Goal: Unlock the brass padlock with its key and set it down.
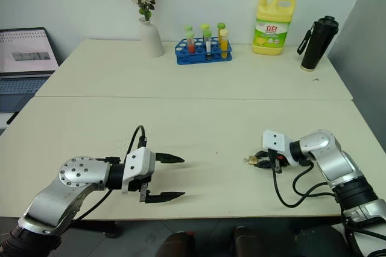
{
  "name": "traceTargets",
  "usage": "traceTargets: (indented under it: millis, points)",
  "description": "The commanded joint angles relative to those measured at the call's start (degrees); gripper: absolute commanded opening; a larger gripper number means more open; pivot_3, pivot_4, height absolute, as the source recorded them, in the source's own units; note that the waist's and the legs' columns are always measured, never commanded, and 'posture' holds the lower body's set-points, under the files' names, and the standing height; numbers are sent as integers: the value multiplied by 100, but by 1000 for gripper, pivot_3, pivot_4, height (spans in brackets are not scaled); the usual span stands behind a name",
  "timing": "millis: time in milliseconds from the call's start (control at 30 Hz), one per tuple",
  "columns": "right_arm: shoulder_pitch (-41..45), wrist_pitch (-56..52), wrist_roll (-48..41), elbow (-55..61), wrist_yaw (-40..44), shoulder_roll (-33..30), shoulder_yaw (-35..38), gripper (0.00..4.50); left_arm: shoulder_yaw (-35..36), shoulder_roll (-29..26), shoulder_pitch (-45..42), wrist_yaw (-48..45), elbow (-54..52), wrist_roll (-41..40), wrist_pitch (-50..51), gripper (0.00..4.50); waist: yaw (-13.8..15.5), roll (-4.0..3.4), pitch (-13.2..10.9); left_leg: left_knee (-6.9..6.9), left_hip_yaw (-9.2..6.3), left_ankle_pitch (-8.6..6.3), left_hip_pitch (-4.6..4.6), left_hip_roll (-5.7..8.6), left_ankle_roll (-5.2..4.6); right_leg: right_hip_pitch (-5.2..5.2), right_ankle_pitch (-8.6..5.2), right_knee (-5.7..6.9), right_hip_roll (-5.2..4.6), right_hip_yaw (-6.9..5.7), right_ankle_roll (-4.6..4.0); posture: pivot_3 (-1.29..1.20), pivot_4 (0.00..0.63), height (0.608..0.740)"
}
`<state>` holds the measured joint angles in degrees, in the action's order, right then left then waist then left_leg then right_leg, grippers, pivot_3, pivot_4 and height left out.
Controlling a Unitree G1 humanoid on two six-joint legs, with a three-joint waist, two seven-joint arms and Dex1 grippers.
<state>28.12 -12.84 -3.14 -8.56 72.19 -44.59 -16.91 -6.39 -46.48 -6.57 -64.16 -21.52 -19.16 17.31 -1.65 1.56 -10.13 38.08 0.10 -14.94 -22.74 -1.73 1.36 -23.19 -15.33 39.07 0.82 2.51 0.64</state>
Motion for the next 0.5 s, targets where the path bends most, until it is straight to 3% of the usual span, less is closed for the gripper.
traceTargets:
  millis: [33,333,500]
  points:
    - [-50,43,231,32,-179,-20,-14,946,121,74,8,86,45,-58,-55,4500,0,0,0,0,0,0,0,0,0,0,0,0,0,0,0,0,150,740]
    - [-97,-224,287,102,-345,-25,15,946,53,139,-121,87,404,85,-289,4500,-3,1,0,0,0,0,1,-2,0,0,0,2,0,0,0,0,150,740]
    - [-72,-516,210,157,-366,-42,43,2652,48,161,-126,89,422,114,-302,4500,-1,1,2,1,1,0,2,-1,0,1,1,2,0,0,1,0,150,740]
